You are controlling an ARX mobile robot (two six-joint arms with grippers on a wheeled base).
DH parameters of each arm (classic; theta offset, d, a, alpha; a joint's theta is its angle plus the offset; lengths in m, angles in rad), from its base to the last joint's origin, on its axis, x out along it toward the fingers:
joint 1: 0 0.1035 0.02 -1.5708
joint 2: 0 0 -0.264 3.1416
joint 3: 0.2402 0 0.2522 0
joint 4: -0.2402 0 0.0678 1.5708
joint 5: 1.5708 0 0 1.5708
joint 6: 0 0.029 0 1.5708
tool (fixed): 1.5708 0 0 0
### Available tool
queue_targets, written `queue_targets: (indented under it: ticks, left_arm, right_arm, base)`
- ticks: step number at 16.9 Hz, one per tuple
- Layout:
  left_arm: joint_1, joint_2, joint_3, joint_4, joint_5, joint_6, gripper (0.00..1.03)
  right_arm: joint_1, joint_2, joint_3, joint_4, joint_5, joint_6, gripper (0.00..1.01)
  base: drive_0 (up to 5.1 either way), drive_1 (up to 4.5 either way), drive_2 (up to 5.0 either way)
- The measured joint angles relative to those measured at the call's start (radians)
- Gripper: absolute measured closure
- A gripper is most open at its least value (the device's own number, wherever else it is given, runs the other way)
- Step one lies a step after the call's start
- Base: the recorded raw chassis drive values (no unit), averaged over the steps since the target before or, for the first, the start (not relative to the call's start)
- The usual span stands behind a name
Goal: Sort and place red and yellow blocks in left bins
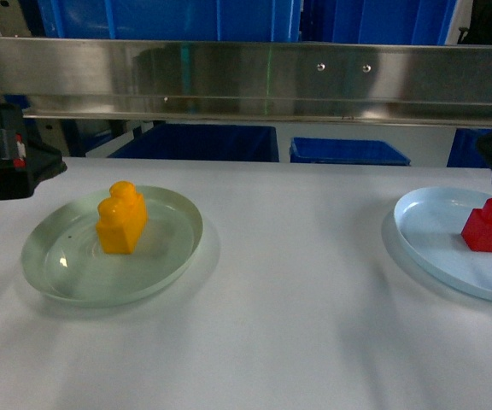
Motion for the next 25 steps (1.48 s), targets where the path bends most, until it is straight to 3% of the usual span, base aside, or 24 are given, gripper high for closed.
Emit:
queue_targets:
  ticks: [1, 4, 7, 9, 12, 17, 25]
  left_arm:
    - [0.000, 0.044, -0.006, 0.088, -0.024, 0.005, 0.05]
    - [0.012, 0.027, -0.065, 0.249, -0.057, 0.005, 0.05]
    - [0.016, 0.015, -0.063, 0.253, -0.061, 0.005, 0.05]
    - [0.016, 0.015, -0.063, 0.253, -0.062, 0.005, 0.05]
    - [0.016, 0.015, -0.063, 0.253, -0.061, 0.005, 0.05]
    - [0.016, 0.015, -0.063, 0.253, -0.062, 0.005, 0.05]
    - [0.016, 0.015, -0.063, 0.253, -0.061, 0.005, 0.05]
  right_arm:
    - [0.005, 0.029, -0.009, 0.077, 0.029, -0.017, 0.03]
    - [0.010, 0.019, -0.011, 0.103, 0.035, -0.035, 0.03]
    - [0.010, 0.022, -0.006, 0.071, 0.034, -0.038, 0.03]
    - [-0.016, 0.245, 0.195, -0.050, 0.039, -0.059, 0.03]
    - [-0.017, 0.286, 0.253, -0.074, 0.053, -0.069, 0.03]
    - [-0.024, 0.331, 0.283, -0.149, 0.016, -0.059, 0.03]
    - [-0.025, 0.396, 0.298, -0.161, 0.011, -0.029, 0.03]
  base:
    - [0.0, 0.00, 0.0]
    - [0.0, 0.00, 0.0]
    - [0.0, 0.00, 0.0]
    - [0.0, 0.00, 0.0]
    - [0.0, 0.00, 0.0]
    - [0.0, 0.00, 0.0]
    - [0.0, 0.00, 0.0]
